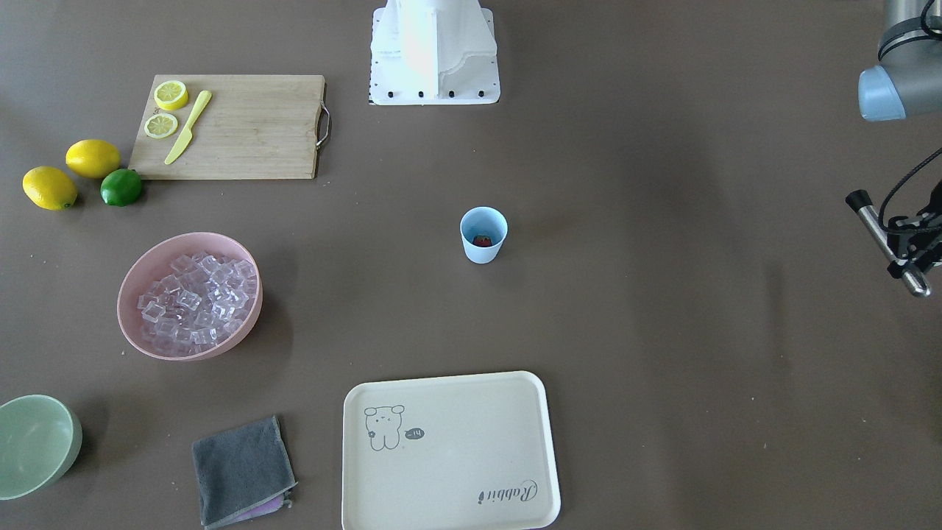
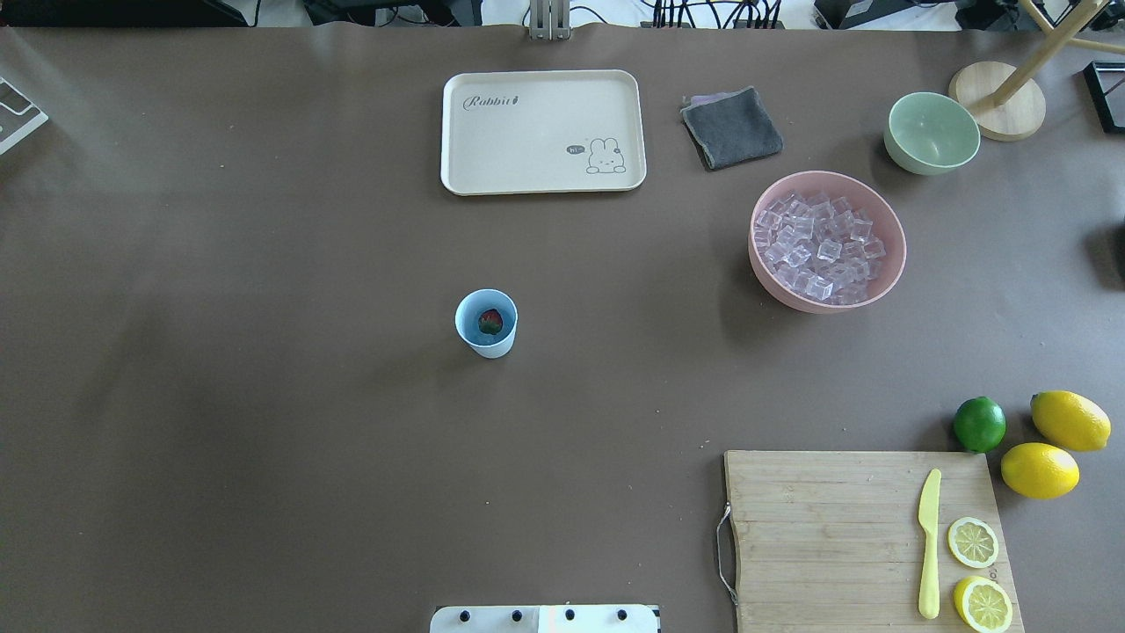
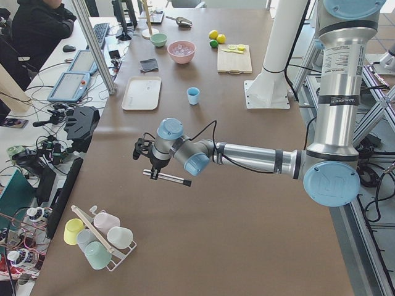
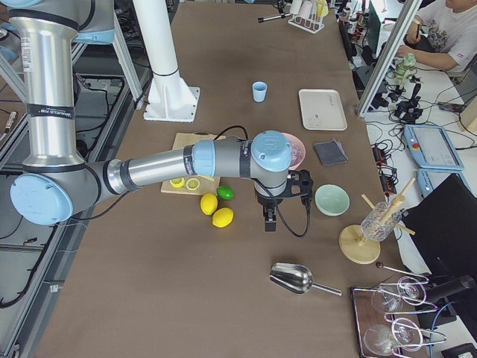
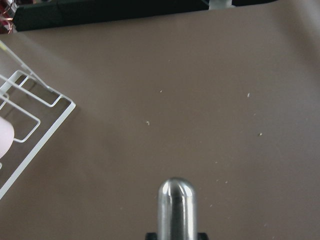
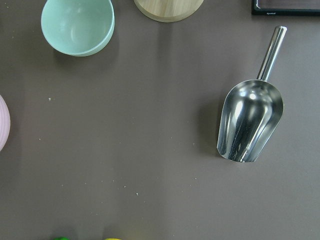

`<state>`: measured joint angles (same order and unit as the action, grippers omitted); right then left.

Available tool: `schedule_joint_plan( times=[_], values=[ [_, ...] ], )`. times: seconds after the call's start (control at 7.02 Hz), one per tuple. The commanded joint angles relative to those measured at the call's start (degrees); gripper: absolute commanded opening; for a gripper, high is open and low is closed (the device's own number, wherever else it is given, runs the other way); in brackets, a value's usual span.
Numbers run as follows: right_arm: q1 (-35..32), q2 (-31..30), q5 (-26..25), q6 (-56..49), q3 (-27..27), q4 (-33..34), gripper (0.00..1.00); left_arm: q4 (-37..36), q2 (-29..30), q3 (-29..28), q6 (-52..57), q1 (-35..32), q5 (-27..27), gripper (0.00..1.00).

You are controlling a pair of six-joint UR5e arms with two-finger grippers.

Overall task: Mash ice and strawberries in cup
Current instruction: 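Carry the muddler back and lay it on the table with the left gripper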

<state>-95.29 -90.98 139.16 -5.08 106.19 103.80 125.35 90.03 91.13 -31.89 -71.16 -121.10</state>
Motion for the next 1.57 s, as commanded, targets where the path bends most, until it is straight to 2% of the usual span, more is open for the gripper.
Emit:
schedule_joint_plan(
  times=[0.0, 0.14, 0.43, 0.57, 0.85, 1.0, 1.28, 1.42],
  values=[
    [-0.08, -0.69, -0.47, -0.54, 0.42, -0.26, 0.99, 0.51, 1.18, -5.23, -0.01, 3.39, -0.54, 0.00],
    [-0.08, 0.01, -0.56, -0.37, 0.51, -0.26, 0.99, 0.60, 5.81, -10.13, -0.28, 3.66, -0.36, 0.00],
    [-0.08, 2.38, -1.69, 0.16, -0.45, -0.18, 0.99, 0.43, 6.74, -11.50, -0.10, 4.54, -0.45, 0.00],
    [-1.12, 2.13, -1.88, 0.16, 0.15, -0.18, 0.99, 0.69, 6.65, -11.33, -0.01, 6.98, 0.25, 0.00],
    [-1.92, 1.86, -4.23, -0.19, -0.01, -0.17, 0.99, 0.77, 6.74, -11.76, -0.70, 7.79, 0.16, 0.49],
    [-1.92, 1.86, -4.08, 0.16, 0.33, -0.09, 0.99, 0.78, 7.00, -11.33, -0.28, 7.71, -0.09, 0.98],
    [-1.92, 1.60, -6.34, -0.45, 0.07, -0.09, 0.99, -0.54, 10.85, -10.97, -0.80, 2.91, -1.41, 0.98],
    [-1.92, 1.77, -6.27, -0.19, -0.10, 0.00, 0.99, -4.98, 13.56, -10.97, -0.37, -2.78, -6.11, 0.98]
  ],
)
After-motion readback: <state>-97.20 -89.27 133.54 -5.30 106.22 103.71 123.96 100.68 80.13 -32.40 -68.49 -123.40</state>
